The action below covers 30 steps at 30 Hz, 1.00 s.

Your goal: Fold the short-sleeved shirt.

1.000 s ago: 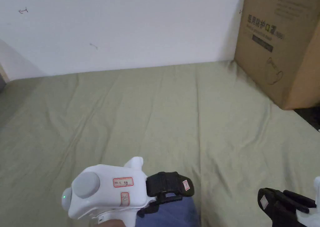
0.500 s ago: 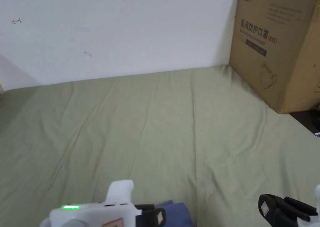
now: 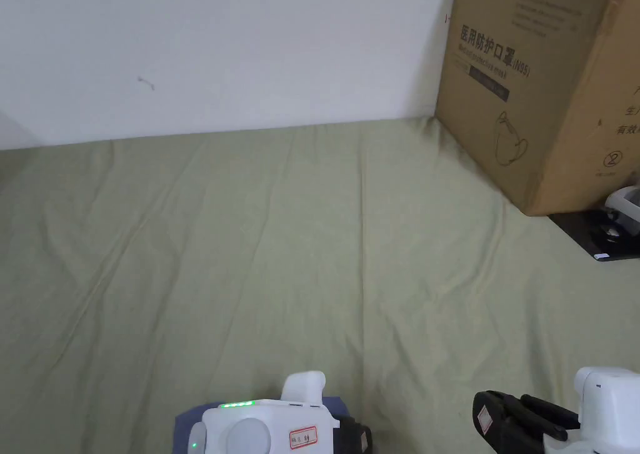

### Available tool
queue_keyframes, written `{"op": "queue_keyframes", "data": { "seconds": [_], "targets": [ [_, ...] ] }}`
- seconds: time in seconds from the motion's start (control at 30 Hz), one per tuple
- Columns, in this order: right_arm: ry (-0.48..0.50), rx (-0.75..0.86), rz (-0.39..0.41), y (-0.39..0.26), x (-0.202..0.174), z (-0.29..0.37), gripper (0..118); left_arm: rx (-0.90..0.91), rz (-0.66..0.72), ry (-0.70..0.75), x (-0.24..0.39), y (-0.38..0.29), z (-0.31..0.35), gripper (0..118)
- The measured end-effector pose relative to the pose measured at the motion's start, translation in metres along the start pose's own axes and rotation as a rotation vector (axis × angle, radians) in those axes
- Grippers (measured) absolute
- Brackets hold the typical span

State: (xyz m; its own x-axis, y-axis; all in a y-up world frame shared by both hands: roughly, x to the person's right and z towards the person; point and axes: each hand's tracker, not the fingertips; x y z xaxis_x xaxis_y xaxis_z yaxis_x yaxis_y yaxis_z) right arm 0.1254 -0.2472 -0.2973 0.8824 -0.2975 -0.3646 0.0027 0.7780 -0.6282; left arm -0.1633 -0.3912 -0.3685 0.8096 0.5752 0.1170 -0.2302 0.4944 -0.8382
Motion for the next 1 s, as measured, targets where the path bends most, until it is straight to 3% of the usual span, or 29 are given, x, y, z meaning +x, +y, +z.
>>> {"op": "queue_keyframes", "data": {
  "seconds": [0.17, 0.37, 0.47, 0.53, 0.57, 0.63, 0.7, 0.77, 0.83, 1.0],
  "targets": [
    [0.044, 0.067, 0.041, 0.018, -0.012, 0.010, 5, 0.353, -0.133, 0.042, 0.036, 0.011, 0.114, 1],
    [0.067, 0.367, 0.139, 0.052, -0.043, 0.036, 5, 0.755, -0.431, 0.424, 0.079, 0.007, 0.256, 1],
    [-0.004, 0.540, 0.179, 0.057, -0.060, 0.042, 5, 0.909, -0.494, 0.651, 0.089, -0.005, 0.284, 1],
    [-0.053, 0.647, 0.206, 0.054, -0.067, 0.040, 5, 1.006, -0.425, 0.709, 0.086, -0.017, 0.294, 1],
    [-0.105, 0.699, 0.275, 0.048, -0.070, 0.034, 5, 1.048, -0.393, 0.716, 0.080, -0.025, 0.294, 1],
    [-0.189, 0.751, 0.395, 0.030, -0.068, 0.016, 5, 1.075, -0.391, 0.755, 0.066, -0.041, 0.288, 1],
    [-0.215, 0.678, 0.364, 0.019, -0.063, 0.009, 5, 1.068, -0.386, 0.840, 0.058, -0.054, 0.281, 0],
    [-0.200, 0.618, 0.284, 0.013, -0.059, 0.007, 5, 1.021, -0.326, 0.796, 0.050, -0.059, 0.274, 0],
    [-0.209, 0.629, 0.294, 0.013, -0.059, 0.007, 5, 0.993, -0.321, 0.731, 0.049, -0.061, 0.271, 0],
    [-0.196, 0.662, 0.290, 0.030, -0.063, 0.014, 5, 0.967, -0.357, 0.766, 0.051, -0.053, 0.267, 0]
  ]
}}
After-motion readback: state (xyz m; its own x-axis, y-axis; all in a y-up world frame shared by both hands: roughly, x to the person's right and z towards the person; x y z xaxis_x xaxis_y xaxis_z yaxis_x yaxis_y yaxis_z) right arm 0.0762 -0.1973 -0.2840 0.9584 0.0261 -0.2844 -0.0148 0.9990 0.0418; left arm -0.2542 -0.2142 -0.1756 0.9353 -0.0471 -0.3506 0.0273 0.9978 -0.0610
